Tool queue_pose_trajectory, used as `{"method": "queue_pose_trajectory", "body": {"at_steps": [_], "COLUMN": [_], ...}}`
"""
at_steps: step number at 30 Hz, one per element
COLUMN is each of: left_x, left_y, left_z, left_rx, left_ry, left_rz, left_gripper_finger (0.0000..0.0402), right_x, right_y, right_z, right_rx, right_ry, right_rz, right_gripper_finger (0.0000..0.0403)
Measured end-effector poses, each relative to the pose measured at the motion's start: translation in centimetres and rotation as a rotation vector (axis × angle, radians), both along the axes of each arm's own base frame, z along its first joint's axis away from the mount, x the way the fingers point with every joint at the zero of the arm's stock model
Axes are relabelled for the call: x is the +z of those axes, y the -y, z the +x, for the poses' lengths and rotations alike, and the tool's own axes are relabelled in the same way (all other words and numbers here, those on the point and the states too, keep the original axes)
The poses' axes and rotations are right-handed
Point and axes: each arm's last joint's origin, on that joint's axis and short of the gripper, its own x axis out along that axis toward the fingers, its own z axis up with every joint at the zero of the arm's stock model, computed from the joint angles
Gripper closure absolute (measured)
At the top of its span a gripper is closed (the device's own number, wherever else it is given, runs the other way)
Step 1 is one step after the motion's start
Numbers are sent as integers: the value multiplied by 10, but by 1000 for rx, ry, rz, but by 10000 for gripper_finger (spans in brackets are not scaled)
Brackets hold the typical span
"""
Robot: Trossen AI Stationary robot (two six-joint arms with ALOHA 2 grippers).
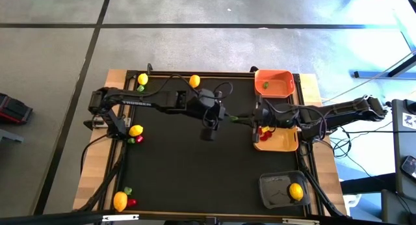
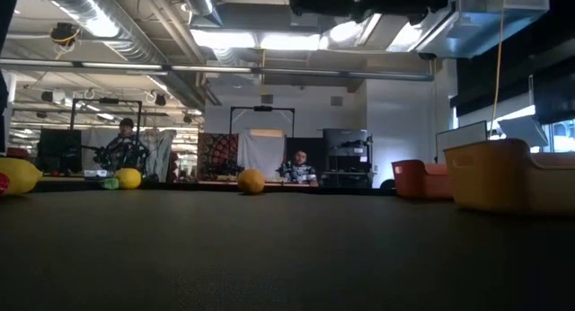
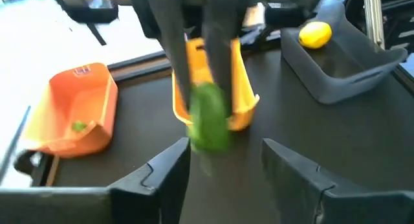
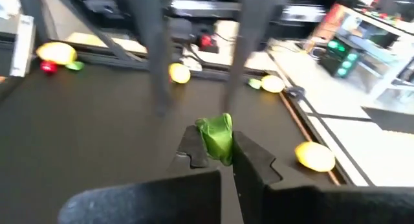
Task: Sort produce into baskets
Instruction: Put the top right green chili pepper into the orange bin
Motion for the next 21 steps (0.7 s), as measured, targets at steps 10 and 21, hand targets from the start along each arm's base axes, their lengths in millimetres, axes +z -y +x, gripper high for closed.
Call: {"method": "queue_pose_trajectory", "body": {"at_steps": [10,21], "left_x": [-28,-69], "left_y": [6,12], "left_z": [-3,-1], "left_rx": [21,31], "left_ry": [-65,83], "left_rz": [-52,-102], "left_gripper_finger": [227,241], "right_x": [-3,-9], "right_y": [6,10], "right_z": [-14,-19], "right_rx": [-159,-246], "right_ry": [-81,-154], "right_rz": [-51,-88], "right_gripper_finger": [388,388]}}
